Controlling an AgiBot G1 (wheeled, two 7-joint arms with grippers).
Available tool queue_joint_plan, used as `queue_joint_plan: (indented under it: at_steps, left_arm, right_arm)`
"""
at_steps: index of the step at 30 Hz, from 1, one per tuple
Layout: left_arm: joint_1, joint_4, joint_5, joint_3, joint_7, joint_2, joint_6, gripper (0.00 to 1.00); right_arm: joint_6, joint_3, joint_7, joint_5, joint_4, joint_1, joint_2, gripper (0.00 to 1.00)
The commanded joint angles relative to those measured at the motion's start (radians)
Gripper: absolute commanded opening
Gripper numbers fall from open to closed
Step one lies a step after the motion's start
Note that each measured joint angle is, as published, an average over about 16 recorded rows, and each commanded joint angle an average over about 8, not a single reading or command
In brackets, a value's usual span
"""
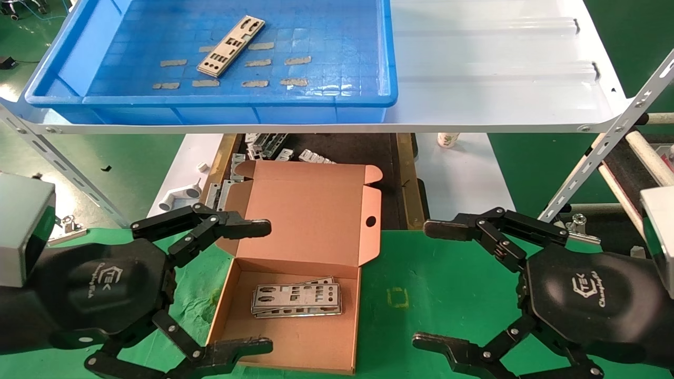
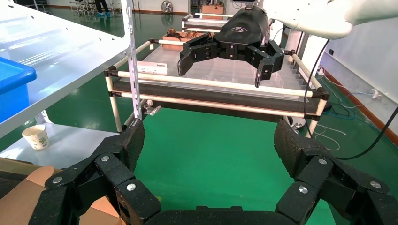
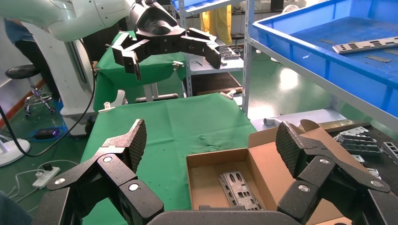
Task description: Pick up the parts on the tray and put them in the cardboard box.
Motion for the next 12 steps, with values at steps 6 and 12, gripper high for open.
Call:
queue_joint_plan:
  at_steps: [6, 12]
  left_arm:
    - [0.000, 0.000, 0.000, 0.000, 0.000, 0.000, 0.000, 1.00]
    - [0.000, 0.000, 0.000, 0.000, 0.000, 0.000, 0.000, 1.00]
  right_arm:
    - [0.000, 0.000, 0.000, 0.000, 0.000, 0.000, 0.000, 1.00]
    - [0.000, 0.000, 0.000, 0.000, 0.000, 0.000, 0.000, 1.00]
